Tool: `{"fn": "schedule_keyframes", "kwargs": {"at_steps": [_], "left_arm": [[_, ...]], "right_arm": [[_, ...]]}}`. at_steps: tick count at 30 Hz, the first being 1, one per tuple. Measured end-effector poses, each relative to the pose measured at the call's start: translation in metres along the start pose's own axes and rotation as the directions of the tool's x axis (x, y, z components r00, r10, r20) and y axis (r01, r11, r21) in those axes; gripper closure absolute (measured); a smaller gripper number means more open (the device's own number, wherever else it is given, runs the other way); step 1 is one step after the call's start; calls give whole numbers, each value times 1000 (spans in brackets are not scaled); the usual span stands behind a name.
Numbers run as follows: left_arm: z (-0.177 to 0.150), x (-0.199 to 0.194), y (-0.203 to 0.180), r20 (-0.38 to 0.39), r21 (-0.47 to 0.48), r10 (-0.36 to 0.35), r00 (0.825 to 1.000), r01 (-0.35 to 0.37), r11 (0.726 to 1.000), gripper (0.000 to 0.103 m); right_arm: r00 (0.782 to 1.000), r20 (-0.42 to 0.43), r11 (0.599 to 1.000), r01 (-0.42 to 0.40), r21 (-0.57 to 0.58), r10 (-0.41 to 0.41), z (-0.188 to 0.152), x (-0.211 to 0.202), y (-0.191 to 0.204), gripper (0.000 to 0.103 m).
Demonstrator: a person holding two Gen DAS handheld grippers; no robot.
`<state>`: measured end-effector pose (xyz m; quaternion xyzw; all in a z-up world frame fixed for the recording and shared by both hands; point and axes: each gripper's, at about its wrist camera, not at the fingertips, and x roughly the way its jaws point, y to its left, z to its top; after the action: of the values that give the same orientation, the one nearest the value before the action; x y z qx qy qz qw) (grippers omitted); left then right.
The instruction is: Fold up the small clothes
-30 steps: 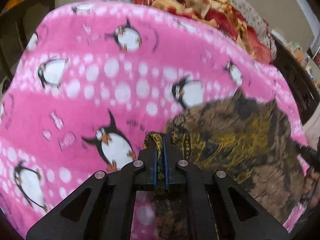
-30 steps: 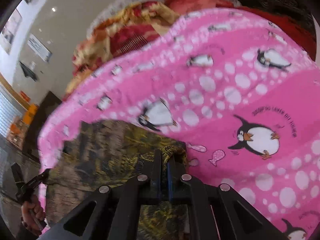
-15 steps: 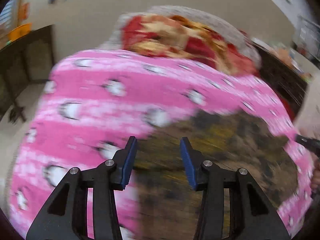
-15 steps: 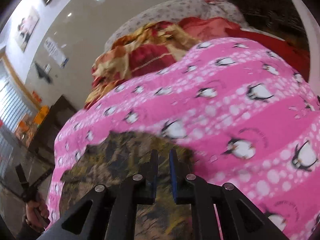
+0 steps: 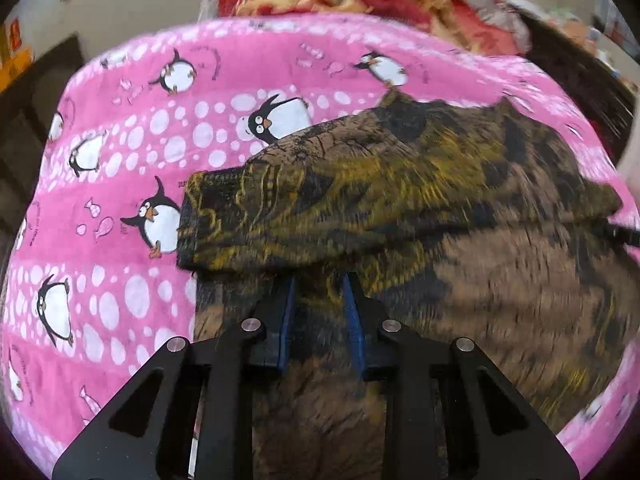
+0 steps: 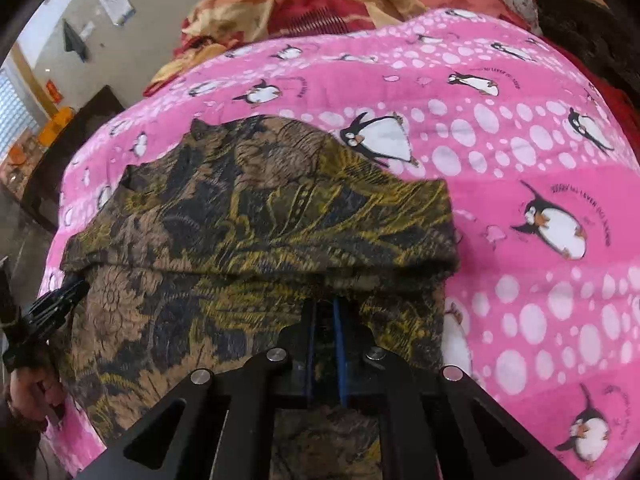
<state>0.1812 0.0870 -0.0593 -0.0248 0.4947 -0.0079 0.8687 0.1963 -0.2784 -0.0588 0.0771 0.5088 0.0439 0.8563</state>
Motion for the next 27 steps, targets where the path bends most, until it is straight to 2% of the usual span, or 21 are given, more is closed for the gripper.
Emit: {"fn": "schedule_keyframes", "kwargs": {"at_steps": [2, 4, 5, 6, 8, 10, 12, 15, 18, 20, 21, 22, 25, 27], "left_arm": [[21, 10, -1, -33, -40, 7, 999, -8, 999, 79], [48, 15, 0, -13, -42, 20, 1000, -21, 999, 79], [60, 14, 3, 13, -49, 28, 1000, -27, 998, 79], [77, 8, 10, 60, -80, 42, 997, -37, 996, 79], [96, -4, 25, 125, -158, 70, 990, -50, 986, 79], [101, -12, 36, 159, -227, 77, 984, -40, 973, 79], [93, -19, 35, 199, -265, 45, 979, 9, 964, 79], [86, -12, 10, 221, -234, 38, 975, 15, 972, 79], [76, 15, -10, 192, -167, 48, 980, -16, 986, 79], [70, 40, -16, 182, -95, 112, 977, -96, 991, 79], [68, 46, -10, 181, -99, 117, 976, -100, 990, 78], [67, 49, -2, 186, -125, 84, 979, -62, 990, 75], [70, 57, 23, 182, -223, 10, 983, 31, 974, 76], [71, 57, 23, 186, -229, 18, 982, 26, 973, 75]], "right_arm": [[1000, -19, 1000, 19, 8, -19, 14, 9, -2, 98], [999, -1, 999, 34, -1, -34, 32, 9, -2, 98], [999, 30, 999, 41, -16, -40, 41, 5, 0, 98], [993, 111, 999, 38, -36, -33, 56, -9, 1, 98], [976, 215, 999, 25, -29, -18, 71, -29, -2, 97], [965, 263, 1000, 13, 10, -15, 78, -43, -9, 94], [955, 298, 998, -17, 57, -1, 75, -52, -15, 94], [944, 331, 993, -55, 107, 16, 65, -47, -7, 94], [949, 313, 995, -8, 99, -24, 61, -21, 21, 94], [957, 259, 990, 117, 75, -133, 56, 7, 30, 94], [954, 237, 983, 175, 56, -183, 53, 19, 28, 93], [951, 227, 978, 202, 57, -210, 51, 30, 21, 93], [966, 193, 977, 144, 154, -173, 55, 42, -6, 93], [972, 176, 978, 127, 168, -156, 57, 47, -10, 93]]}}
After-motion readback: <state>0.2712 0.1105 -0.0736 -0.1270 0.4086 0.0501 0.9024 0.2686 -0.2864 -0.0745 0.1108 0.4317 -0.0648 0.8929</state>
